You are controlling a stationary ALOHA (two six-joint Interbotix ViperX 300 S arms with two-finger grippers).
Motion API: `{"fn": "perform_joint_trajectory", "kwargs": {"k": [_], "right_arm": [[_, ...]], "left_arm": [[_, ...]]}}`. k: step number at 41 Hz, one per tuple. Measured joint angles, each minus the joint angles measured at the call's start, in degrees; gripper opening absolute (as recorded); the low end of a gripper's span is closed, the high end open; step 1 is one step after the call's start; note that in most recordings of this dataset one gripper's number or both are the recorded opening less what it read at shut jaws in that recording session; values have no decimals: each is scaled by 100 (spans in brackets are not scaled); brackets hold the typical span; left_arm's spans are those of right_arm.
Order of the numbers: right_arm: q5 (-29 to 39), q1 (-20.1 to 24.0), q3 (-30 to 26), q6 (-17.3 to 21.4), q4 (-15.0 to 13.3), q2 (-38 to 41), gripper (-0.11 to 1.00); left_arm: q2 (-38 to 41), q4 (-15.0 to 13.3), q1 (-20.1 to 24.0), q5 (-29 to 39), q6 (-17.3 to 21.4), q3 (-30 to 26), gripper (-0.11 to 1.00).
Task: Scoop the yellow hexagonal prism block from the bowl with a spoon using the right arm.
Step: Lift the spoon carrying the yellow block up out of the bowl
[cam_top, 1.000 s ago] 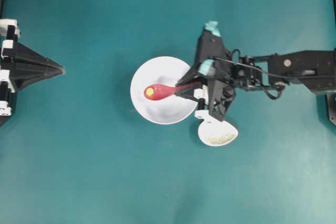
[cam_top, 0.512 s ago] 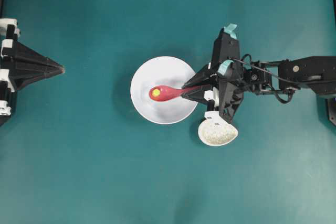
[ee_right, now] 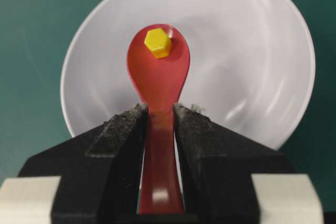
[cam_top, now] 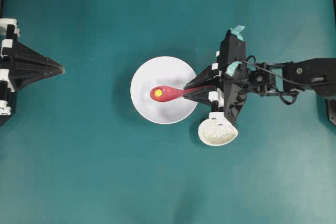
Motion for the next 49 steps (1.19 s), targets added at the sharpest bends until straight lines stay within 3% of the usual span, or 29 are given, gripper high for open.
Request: {"fn": "perform_joint_trajectory", "kwargs": {"k": [9, 24, 49], "right_arm": [[-176, 0, -26, -62, -53, -308, 25], [211, -9, -176, -360, -176, -1239, 25], [255, -18, -272, -396, -185, -1257, 25]], "left_arm": [[0, 0, 0, -26, 0, 0, -1], [0, 0, 0, -26, -9, -44, -1], [0, 0, -9, -185, -9, -44, -1]]}}
